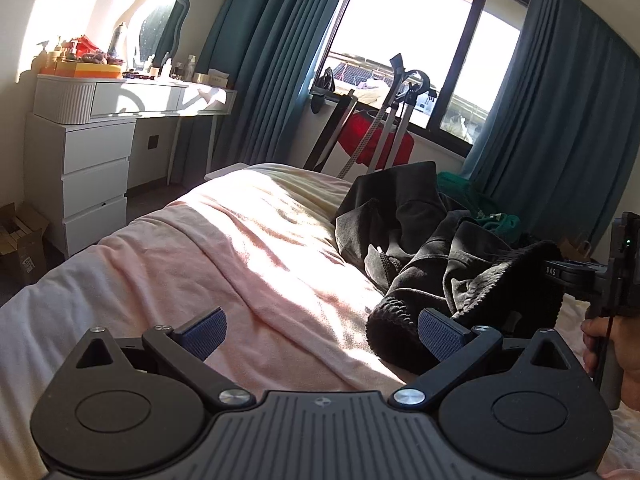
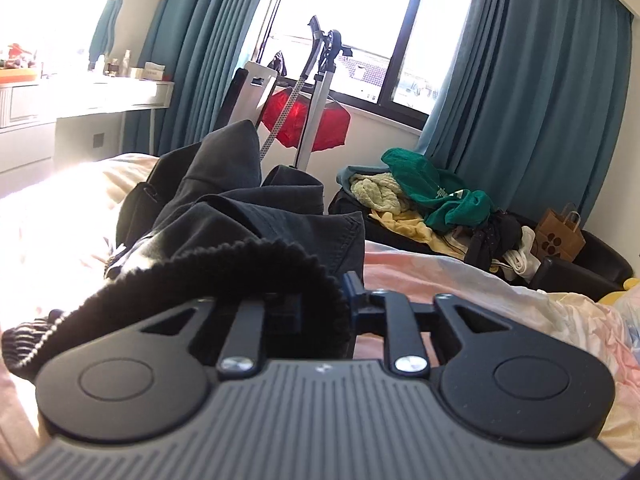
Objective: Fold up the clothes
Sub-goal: 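Lift the cuff with the right gripper and pull the trouser leg straight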
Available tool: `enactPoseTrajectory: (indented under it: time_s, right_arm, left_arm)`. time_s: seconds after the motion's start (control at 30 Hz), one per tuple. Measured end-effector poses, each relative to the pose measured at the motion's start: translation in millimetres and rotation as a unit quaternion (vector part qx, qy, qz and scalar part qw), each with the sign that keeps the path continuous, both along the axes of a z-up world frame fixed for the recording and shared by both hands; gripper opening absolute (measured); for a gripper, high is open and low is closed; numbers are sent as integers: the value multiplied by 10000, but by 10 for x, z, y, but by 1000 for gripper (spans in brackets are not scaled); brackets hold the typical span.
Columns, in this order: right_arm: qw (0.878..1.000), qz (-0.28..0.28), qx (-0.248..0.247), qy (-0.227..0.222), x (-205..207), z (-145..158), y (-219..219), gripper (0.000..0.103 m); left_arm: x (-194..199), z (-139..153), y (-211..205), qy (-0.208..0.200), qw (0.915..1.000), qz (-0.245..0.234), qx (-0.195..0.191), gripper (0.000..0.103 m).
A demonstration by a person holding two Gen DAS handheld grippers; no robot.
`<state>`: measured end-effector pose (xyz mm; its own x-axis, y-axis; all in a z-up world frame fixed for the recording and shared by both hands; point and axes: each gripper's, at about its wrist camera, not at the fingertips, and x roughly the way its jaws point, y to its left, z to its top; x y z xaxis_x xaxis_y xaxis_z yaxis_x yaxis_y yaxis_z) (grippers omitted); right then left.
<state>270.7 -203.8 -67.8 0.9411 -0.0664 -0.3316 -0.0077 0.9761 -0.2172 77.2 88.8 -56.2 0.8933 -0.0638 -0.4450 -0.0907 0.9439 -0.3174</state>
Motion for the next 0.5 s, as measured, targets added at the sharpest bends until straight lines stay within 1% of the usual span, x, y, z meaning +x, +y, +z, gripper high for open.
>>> enactPoseTrajectory:
  time_s: [0.03, 0.07, 0.1, 0.17, 0.27, 0.3, 0.4, 0.43, 0.5]
  right_arm:
    - [9996, -109, 273, -53, -32, 61, -51, 13]
    - [9982, -216, 546, -120, -72, 123, -104, 13]
    - [9959, -304, 804, -284, -176, 196, -176, 12]
    - [9929, -504, 936, -526, -393, 316, -286, 12]
    - [9859, -862, 1152, -859, -822, 492, -591, 11]
    - [9833, -969, 1246, -907, -971, 519, -697, 11]
    - [9784, -1229, 1308, -1028, -1430, 527, -962, 11]
    - [9757, -1290, 1444, -1021, -1577, 504, -1044, 11]
    - [9698, -1411, 1716, -1005, -1872, 456, -1207, 11]
  left_arm:
    - [10, -4, 38, 36, 10000, 37, -42, 103]
    - [11, -3, 51, 66, 10000, 60, -4, 103]
    - [0, 0, 51, 69, 10000, 52, 41, 103]
    - [-42, 10, 38, 24, 10000, -19, 87, 103]
    - [-131, 56, -6, -69, 9998, -181, 111, 103]
    - [-170, 79, -32, -132, 9995, -244, 152, 103]
    - [-291, 135, -139, -297, 9978, -448, 395, 103]
    - [-316, 140, -172, -304, 9971, -555, 432, 103]
    - [-344, 124, -247, -250, 9957, -799, 383, 103]
